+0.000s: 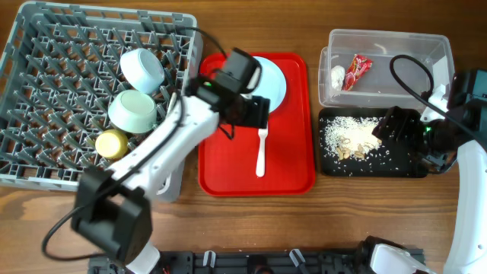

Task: Sort waste into correct bins and load items into the dishwasher rack
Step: 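Reach the left gripper to the white fork and grasp it, then lift the fork and carry it to the rack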

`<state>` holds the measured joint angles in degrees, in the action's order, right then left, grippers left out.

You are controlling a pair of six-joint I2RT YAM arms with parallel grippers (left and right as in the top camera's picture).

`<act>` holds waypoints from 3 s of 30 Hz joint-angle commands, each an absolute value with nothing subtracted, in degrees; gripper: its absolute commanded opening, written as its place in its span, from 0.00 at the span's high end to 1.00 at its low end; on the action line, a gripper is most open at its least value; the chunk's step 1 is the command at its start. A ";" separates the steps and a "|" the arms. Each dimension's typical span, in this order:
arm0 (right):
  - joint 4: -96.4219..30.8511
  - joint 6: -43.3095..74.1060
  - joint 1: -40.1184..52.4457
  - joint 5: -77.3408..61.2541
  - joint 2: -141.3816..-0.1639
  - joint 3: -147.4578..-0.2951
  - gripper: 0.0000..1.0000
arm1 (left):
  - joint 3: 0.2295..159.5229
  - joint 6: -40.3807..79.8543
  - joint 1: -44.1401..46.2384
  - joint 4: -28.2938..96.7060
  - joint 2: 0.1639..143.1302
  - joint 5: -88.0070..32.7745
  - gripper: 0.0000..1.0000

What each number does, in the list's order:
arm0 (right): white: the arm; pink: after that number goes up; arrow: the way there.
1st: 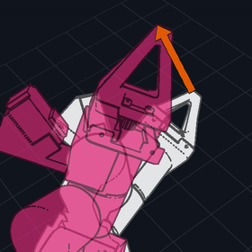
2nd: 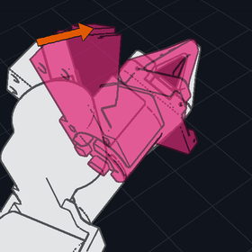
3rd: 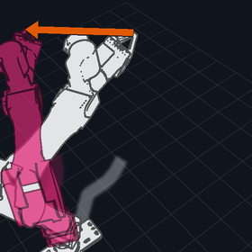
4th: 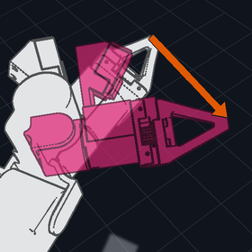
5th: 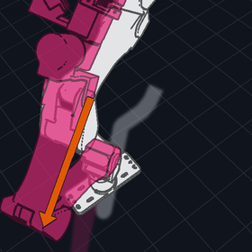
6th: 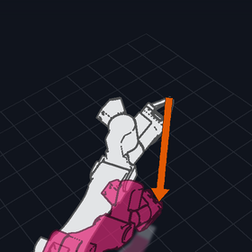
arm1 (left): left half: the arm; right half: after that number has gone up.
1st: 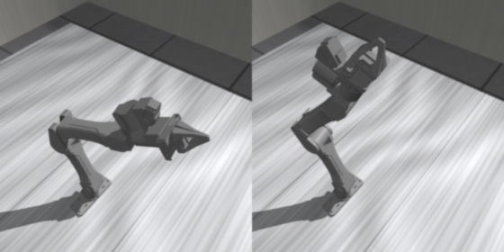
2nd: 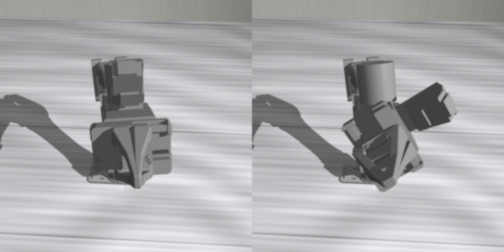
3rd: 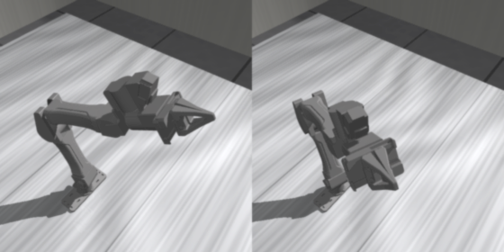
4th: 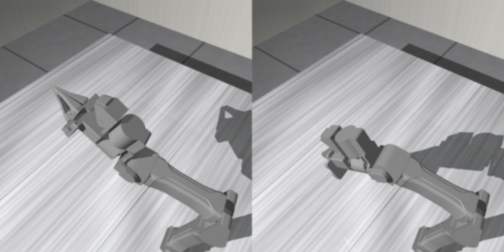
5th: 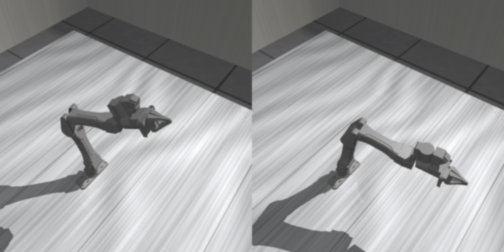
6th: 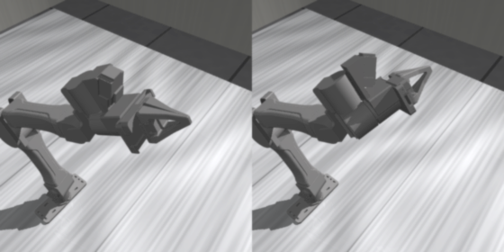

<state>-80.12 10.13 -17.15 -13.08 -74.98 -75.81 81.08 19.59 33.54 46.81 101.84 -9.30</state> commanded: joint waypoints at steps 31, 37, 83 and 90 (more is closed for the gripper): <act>-80.05 8.99 -17.32 -13.58 -74.04 -77.14 0.00 | 81.54 23.42 42.52 44.77 121.69 1.21 0.40; -80.07 8.99 -17.32 -13.61 -74.04 -77.14 0.00 | 81.54 23.42 42.70 44.82 121.71 1.21 0.47; -80.29 8.99 -17.32 -13.58 -74.04 -77.14 0.01 | 83.13 22.74 39.94 52.84 109.21 5.56 0.96; -80.23 8.97 -17.32 -13.58 -74.04 -77.14 0.00 | 83.22 20.58 32.64 55.02 96.99 13.37 0.96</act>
<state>-80.14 10.13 -17.15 -13.08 -74.98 -75.81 82.13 23.03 36.97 54.70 103.48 7.81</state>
